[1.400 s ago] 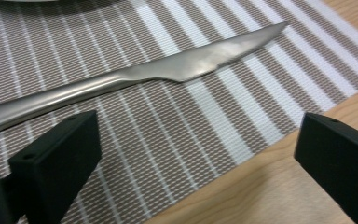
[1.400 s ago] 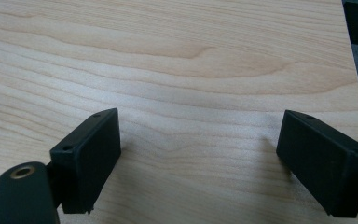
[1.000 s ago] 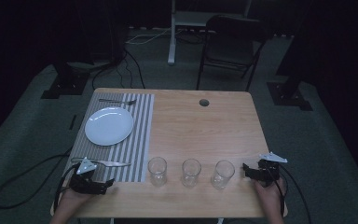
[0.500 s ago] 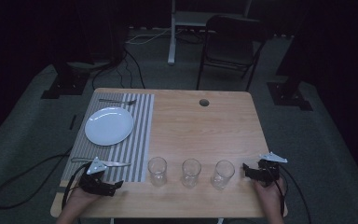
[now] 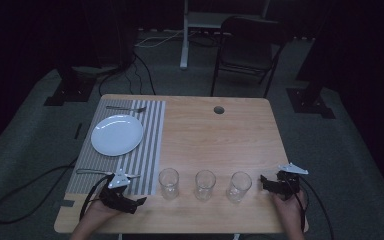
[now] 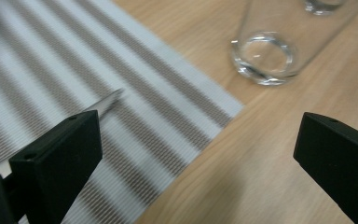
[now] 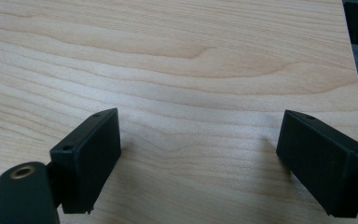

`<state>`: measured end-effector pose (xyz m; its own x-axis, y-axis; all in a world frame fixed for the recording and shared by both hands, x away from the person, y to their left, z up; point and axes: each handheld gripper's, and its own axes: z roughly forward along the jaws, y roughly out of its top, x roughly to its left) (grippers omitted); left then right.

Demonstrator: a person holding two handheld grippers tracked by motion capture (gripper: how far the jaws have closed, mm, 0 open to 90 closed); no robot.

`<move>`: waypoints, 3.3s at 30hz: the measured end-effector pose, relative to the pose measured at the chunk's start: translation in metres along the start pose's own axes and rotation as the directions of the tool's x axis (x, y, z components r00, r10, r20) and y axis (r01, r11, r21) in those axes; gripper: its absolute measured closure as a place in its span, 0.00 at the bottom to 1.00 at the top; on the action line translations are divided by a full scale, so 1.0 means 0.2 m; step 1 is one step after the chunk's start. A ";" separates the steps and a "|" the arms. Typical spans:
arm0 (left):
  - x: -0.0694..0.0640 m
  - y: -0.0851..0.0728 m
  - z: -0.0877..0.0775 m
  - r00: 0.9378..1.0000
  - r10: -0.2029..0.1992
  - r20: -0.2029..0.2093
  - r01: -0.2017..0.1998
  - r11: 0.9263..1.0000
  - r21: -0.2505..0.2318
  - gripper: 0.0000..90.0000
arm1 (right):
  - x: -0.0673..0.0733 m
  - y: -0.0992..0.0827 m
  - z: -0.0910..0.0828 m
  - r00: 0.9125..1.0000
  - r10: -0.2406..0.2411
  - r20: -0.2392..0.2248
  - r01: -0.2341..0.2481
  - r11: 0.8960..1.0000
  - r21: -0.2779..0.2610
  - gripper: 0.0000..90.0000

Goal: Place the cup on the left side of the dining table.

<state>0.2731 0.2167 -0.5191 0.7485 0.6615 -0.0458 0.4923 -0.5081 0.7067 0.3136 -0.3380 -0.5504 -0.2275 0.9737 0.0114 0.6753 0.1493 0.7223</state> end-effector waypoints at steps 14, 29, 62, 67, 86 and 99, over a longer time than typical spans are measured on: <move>-0.13 0.11 0.13 0.993 0.056 0.104 -0.055 0.998 -0.010 0.02 | 0.00 0.00 0.00 1.000 0.002 0.001 -0.002 1.000 -0.001 0.15; -0.19 0.20 0.16 0.990 0.081 0.117 -0.070 0.993 -0.095 0.02 | 0.00 0.00 0.00 1.000 0.002 0.001 -0.002 1.000 -0.001 0.15; -0.26 0.26 0.20 0.996 0.084 0.016 -0.076 0.950 -0.303 0.32 | 0.00 0.00 0.00 1.000 0.002 0.000 -0.002 1.000 0.000 0.15; -0.26 0.27 0.20 0.997 0.082 0.008 -0.076 0.951 -0.299 0.32 | 0.00 0.00 0.00 1.000 0.002 0.000 -0.002 1.000 0.000 0.15; -0.26 0.29 0.16 0.995 0.092 0.026 -0.081 0.957 -0.278 0.33 | 0.00 0.00 0.00 1.000 0.003 0.002 -0.003 1.000 0.000 0.15; -0.20 0.29 0.06 0.997 0.037 -0.064 -0.056 0.942 -0.330 0.33 | 0.00 0.00 0.00 1.000 0.003 0.002 -0.003 1.000 0.000 0.15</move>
<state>0.2776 0.1544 -0.4841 0.7363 0.6762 0.0257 0.2754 -0.3341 0.9014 0.3127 -0.3381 -0.5504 -0.2244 0.9744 0.0123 0.6758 0.1465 0.7224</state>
